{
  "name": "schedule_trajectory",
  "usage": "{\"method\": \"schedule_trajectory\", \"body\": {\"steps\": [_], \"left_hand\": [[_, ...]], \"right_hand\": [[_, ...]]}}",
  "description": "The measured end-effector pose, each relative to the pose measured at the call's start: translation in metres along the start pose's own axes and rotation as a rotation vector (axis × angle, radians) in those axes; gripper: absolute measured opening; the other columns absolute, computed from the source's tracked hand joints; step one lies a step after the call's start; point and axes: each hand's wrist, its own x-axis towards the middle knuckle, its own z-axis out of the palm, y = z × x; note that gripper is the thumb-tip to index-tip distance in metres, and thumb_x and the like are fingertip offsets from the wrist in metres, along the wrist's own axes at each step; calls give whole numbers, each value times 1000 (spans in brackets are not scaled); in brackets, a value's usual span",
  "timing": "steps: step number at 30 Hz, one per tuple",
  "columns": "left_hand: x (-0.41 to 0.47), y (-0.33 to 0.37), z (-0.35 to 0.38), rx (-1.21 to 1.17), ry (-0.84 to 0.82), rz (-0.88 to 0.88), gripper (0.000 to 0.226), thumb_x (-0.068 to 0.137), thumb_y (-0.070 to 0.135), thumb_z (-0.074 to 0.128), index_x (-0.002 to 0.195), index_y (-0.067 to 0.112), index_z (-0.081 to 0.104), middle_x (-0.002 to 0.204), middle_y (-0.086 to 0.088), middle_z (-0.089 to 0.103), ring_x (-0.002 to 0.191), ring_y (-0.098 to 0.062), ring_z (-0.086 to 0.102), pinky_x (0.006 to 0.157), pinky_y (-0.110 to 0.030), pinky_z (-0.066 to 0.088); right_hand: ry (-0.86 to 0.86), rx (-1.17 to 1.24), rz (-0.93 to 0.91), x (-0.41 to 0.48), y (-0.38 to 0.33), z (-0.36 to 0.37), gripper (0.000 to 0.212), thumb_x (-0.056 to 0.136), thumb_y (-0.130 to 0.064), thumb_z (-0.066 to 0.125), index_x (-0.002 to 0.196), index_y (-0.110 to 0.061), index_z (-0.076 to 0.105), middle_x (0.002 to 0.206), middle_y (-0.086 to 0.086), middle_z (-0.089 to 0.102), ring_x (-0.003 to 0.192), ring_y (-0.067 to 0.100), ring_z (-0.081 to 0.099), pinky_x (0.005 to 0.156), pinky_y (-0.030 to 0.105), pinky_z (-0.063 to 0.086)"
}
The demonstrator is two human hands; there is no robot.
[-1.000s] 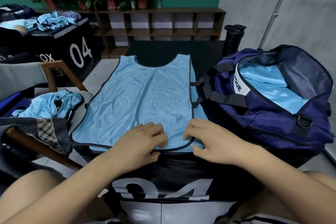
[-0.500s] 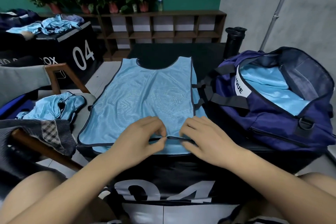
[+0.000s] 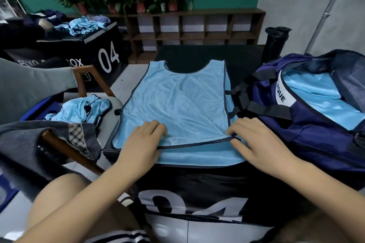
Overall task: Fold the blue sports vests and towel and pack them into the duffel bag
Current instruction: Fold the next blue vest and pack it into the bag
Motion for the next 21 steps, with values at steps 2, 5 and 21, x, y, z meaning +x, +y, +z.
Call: {"method": "schedule_trajectory", "body": {"steps": [2,5,21], "left_hand": [[-6,-12,-8,-27,18,-32,54,61,0,78,104,21,54,103,5,51,91,-26,53,76,-44,47],[-16,-26,-20,-8,68,-53,49,64,-5,81,100,19,59,102,3,55,91,-28,57,73,-46,47],[-58,-73,-22,-71,82,-261,49,69,-11,80,96,26,65,102,11,55,94,-20,52,75,-41,45]], "right_hand": [[14,-1,-4,1,0,-2,5,99,-23,61,104,-24,62,98,-11,58,88,18,52,82,38,41],[38,-1,7,0,2,-9,8,101,-16,64,105,-22,63,98,-11,58,88,15,50,82,35,38],[-156,-45,31,-31,14,-10,31,87,-7,75,99,-30,57,92,-17,49,87,14,49,85,39,43]]}}
